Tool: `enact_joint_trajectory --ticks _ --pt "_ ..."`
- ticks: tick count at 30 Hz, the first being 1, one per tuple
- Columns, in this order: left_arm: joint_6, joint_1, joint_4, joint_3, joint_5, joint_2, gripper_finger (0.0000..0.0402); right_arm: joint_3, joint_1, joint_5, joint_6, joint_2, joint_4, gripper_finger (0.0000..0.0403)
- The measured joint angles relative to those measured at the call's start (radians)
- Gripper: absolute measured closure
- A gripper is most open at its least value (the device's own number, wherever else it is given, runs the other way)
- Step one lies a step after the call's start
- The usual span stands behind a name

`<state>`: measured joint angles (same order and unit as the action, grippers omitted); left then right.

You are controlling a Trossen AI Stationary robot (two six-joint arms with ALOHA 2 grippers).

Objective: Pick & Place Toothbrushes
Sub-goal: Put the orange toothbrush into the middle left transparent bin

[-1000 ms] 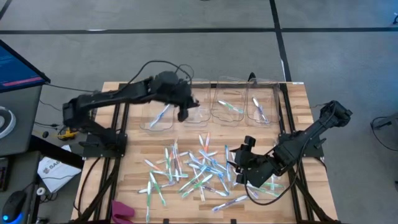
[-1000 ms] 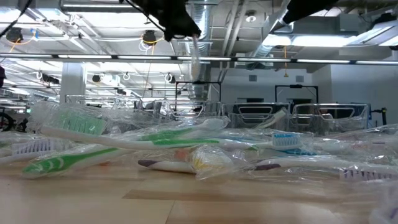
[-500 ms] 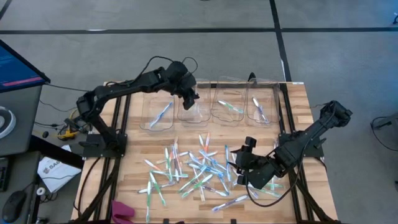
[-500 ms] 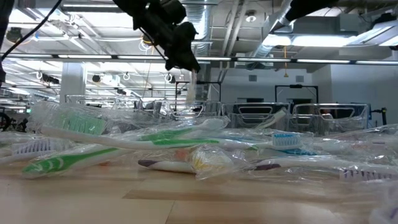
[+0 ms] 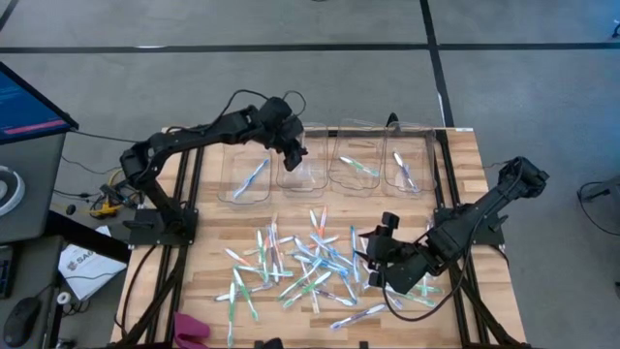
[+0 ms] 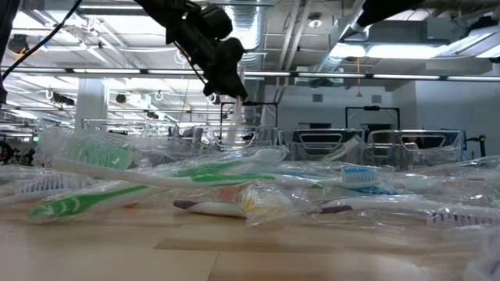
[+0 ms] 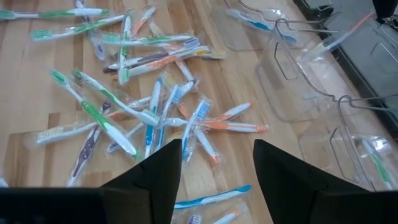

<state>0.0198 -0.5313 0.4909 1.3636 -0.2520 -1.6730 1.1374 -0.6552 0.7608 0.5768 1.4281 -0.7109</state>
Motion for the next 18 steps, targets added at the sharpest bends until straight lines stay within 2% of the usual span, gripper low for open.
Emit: enact_joint_trajectory --ticks 18 --pt "0.001 -0.005 -0.022 -0.019 0.001 0.000 0.0331 0.000 0.000 0.000 0.000 0.000 0.000 0.0219"
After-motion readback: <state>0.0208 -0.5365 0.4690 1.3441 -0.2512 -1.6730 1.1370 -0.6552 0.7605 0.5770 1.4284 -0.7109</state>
